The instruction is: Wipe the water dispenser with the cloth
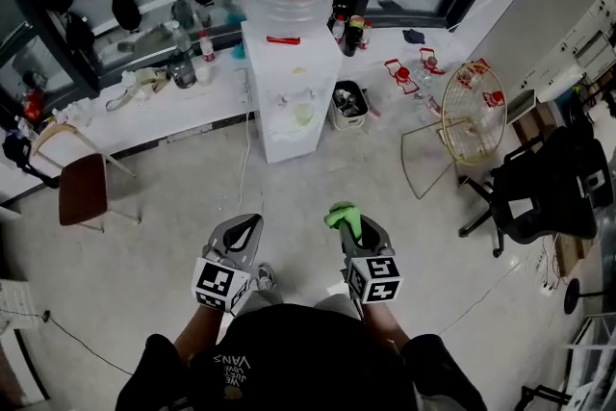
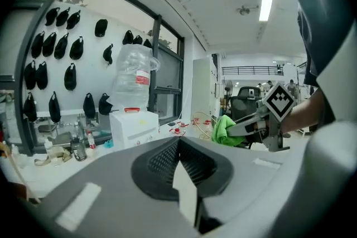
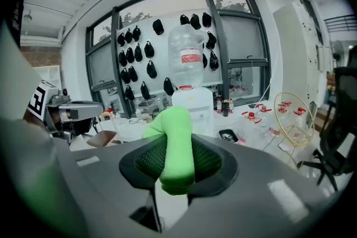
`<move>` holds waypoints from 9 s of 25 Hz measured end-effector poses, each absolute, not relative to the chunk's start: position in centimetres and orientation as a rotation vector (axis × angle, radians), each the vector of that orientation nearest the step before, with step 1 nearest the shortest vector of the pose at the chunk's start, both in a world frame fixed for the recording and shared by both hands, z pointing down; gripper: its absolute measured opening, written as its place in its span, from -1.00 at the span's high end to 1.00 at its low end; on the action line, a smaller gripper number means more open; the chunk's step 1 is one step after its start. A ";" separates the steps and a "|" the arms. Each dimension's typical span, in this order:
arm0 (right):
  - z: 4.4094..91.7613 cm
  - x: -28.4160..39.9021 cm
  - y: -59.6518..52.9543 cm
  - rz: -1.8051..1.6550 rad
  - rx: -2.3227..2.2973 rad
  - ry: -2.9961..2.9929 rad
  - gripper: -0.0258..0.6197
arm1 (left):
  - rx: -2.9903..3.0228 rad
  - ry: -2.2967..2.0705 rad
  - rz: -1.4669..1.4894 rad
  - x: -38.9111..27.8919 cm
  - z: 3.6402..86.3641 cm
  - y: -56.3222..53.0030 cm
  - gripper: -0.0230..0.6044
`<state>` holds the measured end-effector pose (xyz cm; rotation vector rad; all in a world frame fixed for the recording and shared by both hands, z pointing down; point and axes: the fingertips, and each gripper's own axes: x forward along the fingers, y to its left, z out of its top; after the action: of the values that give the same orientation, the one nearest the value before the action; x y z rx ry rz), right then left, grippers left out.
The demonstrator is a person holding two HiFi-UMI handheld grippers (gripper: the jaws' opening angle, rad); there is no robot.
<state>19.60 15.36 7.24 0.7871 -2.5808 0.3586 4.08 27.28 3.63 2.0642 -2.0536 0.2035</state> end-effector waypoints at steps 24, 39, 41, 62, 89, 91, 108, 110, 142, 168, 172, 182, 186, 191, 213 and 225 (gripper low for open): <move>22.9 11.0 1.3 0.413 0.730 -2.467 0.57 | 2.020 -1.805 0.472 -2.3 16.9 9.2 0.92; 40.4 1.1 -6.8 0.325 0.606 -2.470 0.57 | 1.962 -1.824 0.358 -7.5 33.9 1.5 0.92; 42.4 -1.1 -7.6 0.382 0.648 -2.471 0.57 | 1.987 -1.806 0.368 -9.2 35.7 0.3 0.92; 57.1 -20.1 -7.7 0.030 0.764 -2.609 0.57 | 2.089 -1.989 0.311 -23.5 53.6 -1.9 0.92; 58.0 -17.2 -12.6 -0.154 1.070 -2.817 0.55 | 2.391 -1.713 0.048 -20.1 58.0 -1.5 0.92; 58.2 -16.7 -13.1 -0.130 1.071 -2.823 0.55 | 2.397 -1.685 0.073 -20.2 58.4 -0.7 0.92; 60.9 -5.8 -27.6 -0.055 1.484 -2.407 0.55 | 2.475 -1.579 -0.026 -20.9 57.1 1.9 0.92; 61.1 -5.0 -28.8 -0.037 1.549 -2.351 0.55 | 2.470 -1.590 -0.033 -21.2 57.0 2.1 0.92; 67.8 -19.0 -9.3 0.051 1.259 -2.579 0.55 | 2.486 -1.625 0.045 -20.8 57.7 1.7 0.92; 69.1 -5.3 -28.8 0.023 1.479 -2.138 0.55 | 2.483 -1.693 -0.060 -22.6 55.4 2.6 0.92; 68.9 -5.4 -26.5 0.112 1.592 -2.150 0.55 | 2.474 -1.723 -0.083 -23.1 55.1 2.5 0.92; 72.9 -14.2 -10.5 0.240 1.471 -2.382 0.55 | 2.498 -1.689 -0.044 -22.6 55.0 3.2 0.92; 74.4 -18.5 -6.7 0.197 1.302 -2.414 0.55 | 2.501 -1.699 0.000 -22.5 55.3 3.2 0.92; 75.5 -20.7 -7.4 0.248 1.231 -2.397 0.55 | 2.517 -1.706 0.056 -22.0 55.5 3.0 0.92; 75.9 -6.4 -27.7 0.138 1.393 -2.098 0.55 | 2.521 -1.742 0.260 -19.4 57.1 1.0 0.92; 76.2 -4.0 -24.4 0.186 1.486 -2.119 0.55 | 2.445 -1.739 0.265 -20.5 58.8 0.3 0.92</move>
<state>-3.98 -24.41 76.16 1.4861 -2.1188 0.1862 -20.52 0.28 58.83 2.4448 -1.7393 0.2645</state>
